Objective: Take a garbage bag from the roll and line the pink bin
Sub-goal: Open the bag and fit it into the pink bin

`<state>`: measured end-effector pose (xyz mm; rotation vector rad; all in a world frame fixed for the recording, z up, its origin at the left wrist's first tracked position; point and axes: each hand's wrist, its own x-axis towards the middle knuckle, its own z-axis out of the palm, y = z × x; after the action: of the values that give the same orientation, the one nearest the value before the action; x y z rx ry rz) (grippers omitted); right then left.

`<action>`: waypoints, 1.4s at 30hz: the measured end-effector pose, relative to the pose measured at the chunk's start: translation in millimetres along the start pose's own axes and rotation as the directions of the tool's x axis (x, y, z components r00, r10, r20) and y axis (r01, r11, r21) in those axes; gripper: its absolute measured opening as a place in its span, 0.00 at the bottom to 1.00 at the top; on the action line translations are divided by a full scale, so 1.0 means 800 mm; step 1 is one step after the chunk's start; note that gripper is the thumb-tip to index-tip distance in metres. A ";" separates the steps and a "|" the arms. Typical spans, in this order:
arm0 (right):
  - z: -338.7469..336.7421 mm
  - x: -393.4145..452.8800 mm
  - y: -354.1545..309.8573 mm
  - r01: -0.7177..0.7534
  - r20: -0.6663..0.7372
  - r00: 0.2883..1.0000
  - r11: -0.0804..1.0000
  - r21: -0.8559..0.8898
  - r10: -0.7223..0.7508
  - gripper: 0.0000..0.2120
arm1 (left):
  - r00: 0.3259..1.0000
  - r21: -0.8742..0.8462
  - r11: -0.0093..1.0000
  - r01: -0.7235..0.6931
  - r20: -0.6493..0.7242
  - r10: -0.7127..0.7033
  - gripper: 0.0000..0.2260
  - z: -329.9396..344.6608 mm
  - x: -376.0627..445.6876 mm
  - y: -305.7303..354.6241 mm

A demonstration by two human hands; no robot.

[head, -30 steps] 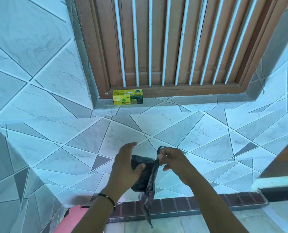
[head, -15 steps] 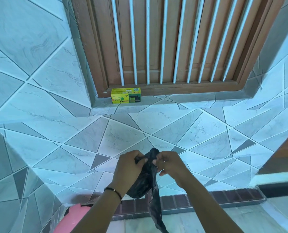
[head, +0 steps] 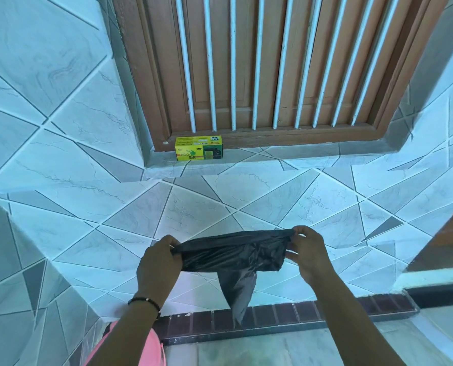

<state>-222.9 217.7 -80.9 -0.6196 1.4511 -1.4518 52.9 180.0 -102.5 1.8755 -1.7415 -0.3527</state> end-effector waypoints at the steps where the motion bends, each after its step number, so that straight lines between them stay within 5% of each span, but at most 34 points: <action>1: 0.002 0.000 0.001 -0.003 -0.011 1.000 0.999 0.034 0.003 0.07 | 1.000 0.003 1.000 0.009 0.007 -0.009 0.07 0.001 -0.001 0.001; 3: 0.007 0.001 0.006 -0.022 -0.024 0.999 0.994 0.104 0.025 0.08 | 0.999 -0.065 0.997 0.036 -0.002 -0.036 0.06 0.007 -0.002 0.005; 5: 0.017 0.000 0.009 -0.037 -0.038 0.998 0.989 0.145 0.043 0.10 | 0.976 -0.372 0.906 0.203 0.007 -0.216 0.06 0.011 -0.002 0.014; 6: 0.024 0.000 0.011 -0.042 -0.045 0.998 0.987 0.156 0.050 0.11 | 0.928 -0.575 0.741 0.346 0.092 -0.361 0.10 0.012 0.000 0.019; 7: 0.031 -0.002 0.012 -0.046 -0.049 0.997 0.985 0.169 0.055 0.12 | 0.828 -0.723 0.463 0.513 0.275 -0.488 0.13 0.012 -0.004 0.028; 9: 0.046 -0.005 0.015 -0.050 -0.065 0.996 0.981 0.185 0.063 0.12 | 0.568 -0.678 -0.102 0.728 0.679 -0.465 0.20 0.021 -0.021 0.040; 11: 0.059 -0.008 0.019 -0.055 -0.095 0.993 0.986 0.156 0.070 0.11 | 0.496 -0.574 -0.337 0.747 0.818 -0.293 0.25 0.031 -0.041 0.057; 14: 0.070 -0.012 0.030 -0.034 -0.076 0.996 0.998 0.060 0.038 0.09 | 0.566 -0.566 -0.469 0.679 0.809 -0.158 0.23 0.035 -0.054 0.088; 17: 0.073 -0.019 0.036 -0.009 -0.020 1.000 1.000 -0.025 0.008 0.06 | 0.631 -0.637 -0.408 0.654 0.757 -0.170 0.18 0.034 -0.047 0.105; 21: 0.066 -0.030 0.034 0.073 0.149 0.988 0.987 -0.146 -0.051 0.02 | 0.632 -0.693 -0.301 0.655 0.721 -0.286 0.16 0.037 -0.034 0.090; 24: 0.049 -0.032 0.027 0.120 0.143 0.985 0.980 -0.162 -0.097 0.03 | 0.675 -0.764 -0.180 0.620 0.636 -0.375 0.13 0.030 -0.028 0.082; 28: 0.028 -0.020 -0.001 0.134 0.139 0.984 0.977 -0.167 -0.111 0.12 | 0.768 -0.793 0.139 0.593 0.505 -0.394 0.07 0.019 -0.028 0.083; 32: 0.036 -0.019 -0.007 0.250 0.434 0.901 0.827 -0.504 -0.008 0.31 | 0.828 -0.759 0.334 0.559 0.490 -0.273 0.07 0.011 -0.030 0.093; 35: 0.049 -0.015 0.007 0.348 0.372 0.919 0.714 -0.608 -0.131 0.16 | 0.854 -0.736 0.436 0.518 0.473 -0.217 0.09 0.010 -0.026 0.093; 38: 0.046 -0.007 0.010 0.258 0.193 0.964 0.821 -0.509 -0.183 0.04 | 0.912 -0.728 0.550 0.409 0.309 -0.268 0.11 0.012 -0.018 0.073; 40: 0.039 -0.003 0.008 0.215 0.116 0.976 0.871 -0.442 -0.182 0.04 | 0.897 -0.775 0.500 0.387 0.191 -0.399 0.11 0.015 -0.003 0.047; 42: 0.036 -0.002 0.007 0.191 0.076 0.982 0.890 -0.414 -0.175 0.04 | 0.786 -0.822 0.270 0.502 0.303 -0.539 0.17 0.016 0.006 0.022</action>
<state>-195.8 206.8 -80.6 -1.0699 1.7296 -1.2619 32.3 172.0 -102.5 1.4958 -0.5142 -1.2138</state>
